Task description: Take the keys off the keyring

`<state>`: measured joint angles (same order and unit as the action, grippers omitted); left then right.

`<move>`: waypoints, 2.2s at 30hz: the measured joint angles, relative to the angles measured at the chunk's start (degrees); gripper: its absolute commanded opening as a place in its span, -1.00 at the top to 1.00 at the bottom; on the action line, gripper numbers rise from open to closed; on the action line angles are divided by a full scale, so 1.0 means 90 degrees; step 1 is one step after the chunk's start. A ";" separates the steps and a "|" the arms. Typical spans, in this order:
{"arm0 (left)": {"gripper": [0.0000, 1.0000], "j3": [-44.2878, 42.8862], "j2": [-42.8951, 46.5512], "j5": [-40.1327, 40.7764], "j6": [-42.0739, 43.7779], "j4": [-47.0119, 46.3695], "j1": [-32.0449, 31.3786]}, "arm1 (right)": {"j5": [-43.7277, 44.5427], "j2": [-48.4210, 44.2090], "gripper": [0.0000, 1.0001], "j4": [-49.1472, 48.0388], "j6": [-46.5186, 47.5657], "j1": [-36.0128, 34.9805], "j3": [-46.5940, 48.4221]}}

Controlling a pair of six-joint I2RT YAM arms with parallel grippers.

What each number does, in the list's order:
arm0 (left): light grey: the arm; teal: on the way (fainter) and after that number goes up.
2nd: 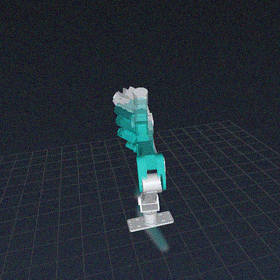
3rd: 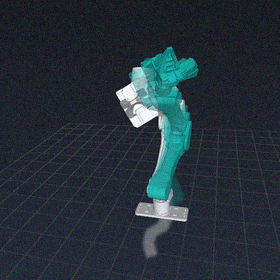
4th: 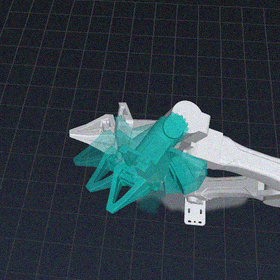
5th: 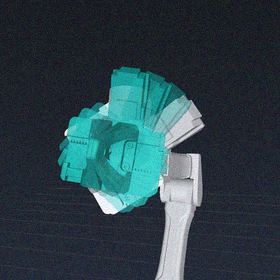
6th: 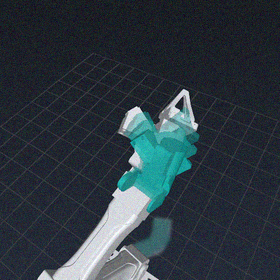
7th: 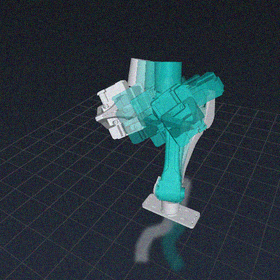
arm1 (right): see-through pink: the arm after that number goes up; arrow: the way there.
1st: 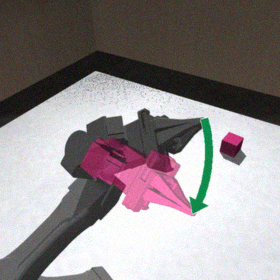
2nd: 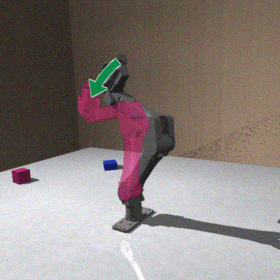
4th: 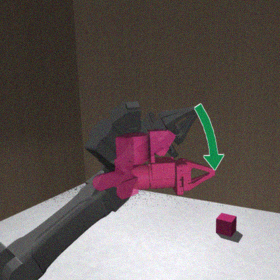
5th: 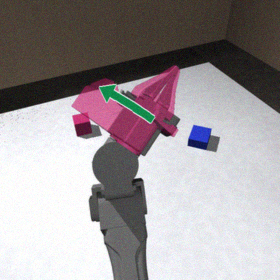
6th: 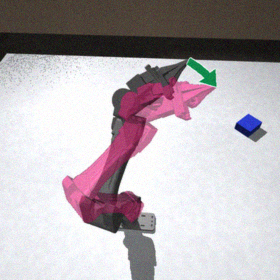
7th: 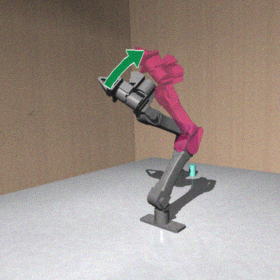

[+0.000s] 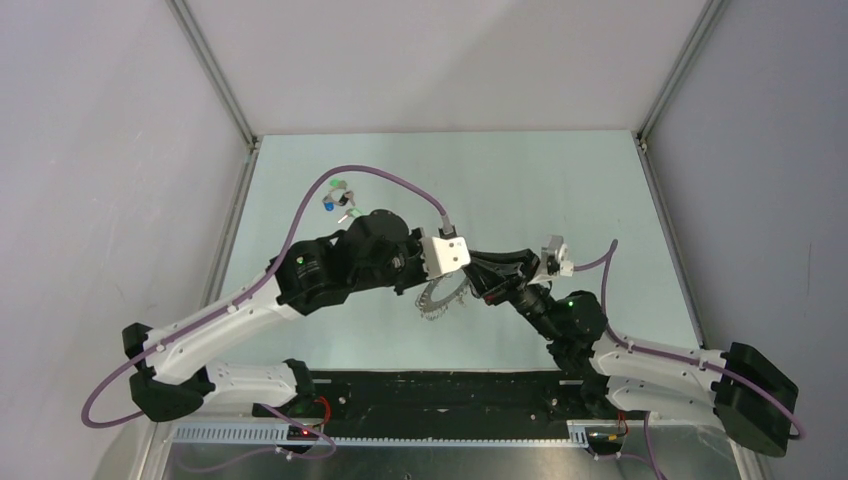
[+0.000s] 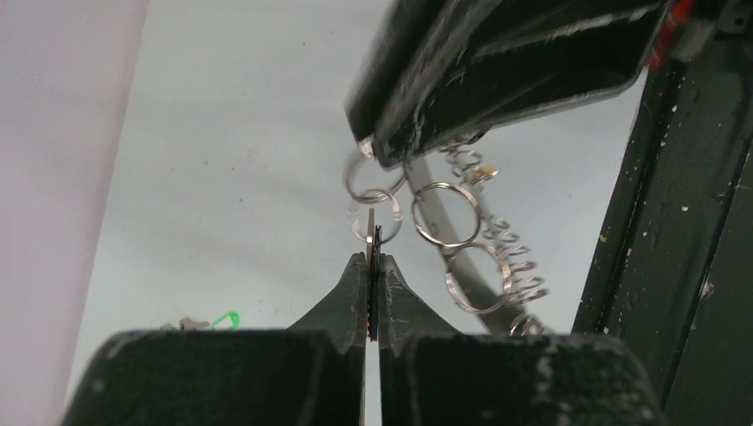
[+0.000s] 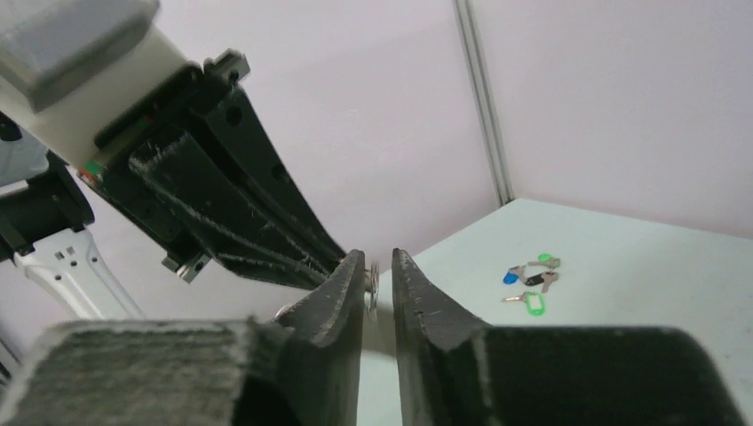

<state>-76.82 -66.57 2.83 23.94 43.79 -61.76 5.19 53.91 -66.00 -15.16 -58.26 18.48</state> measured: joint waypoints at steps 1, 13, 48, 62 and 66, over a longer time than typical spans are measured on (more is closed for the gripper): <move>1.00 0.0000 -0.0002 0.0022 -0.0010 0.0032 0.0000 | 0.0024 -0.0022 0.25 -0.0022 -0.0005 0.0005 -0.0005; 1.00 -0.0117 0.0000 0.0236 -0.0066 0.0539 0.0005 | -0.0590 -0.1338 0.19 0.1515 0.0954 0.0250 0.0005; 1.00 -0.0177 -0.0306 -0.0367 -0.0503 0.0177 0.0726 | -0.1467 -0.0194 0.33 0.3944 0.2635 0.0304 0.1428; 1.00 -0.0083 -0.0306 -0.0364 -0.0551 0.0044 0.1236 | -0.1950 0.1212 0.40 0.3364 0.2195 0.0908 0.2086; 0.99 -0.0083 -0.0306 -0.0413 -0.0554 0.0000 0.1430 | -0.2188 0.1501 0.58 0.3206 0.2076 0.1042 0.2259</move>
<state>-77.56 -69.32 -0.89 18.96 43.79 -48.88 -14.50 67.42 -37.15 3.53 -48.88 38.81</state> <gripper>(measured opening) 0.019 0.255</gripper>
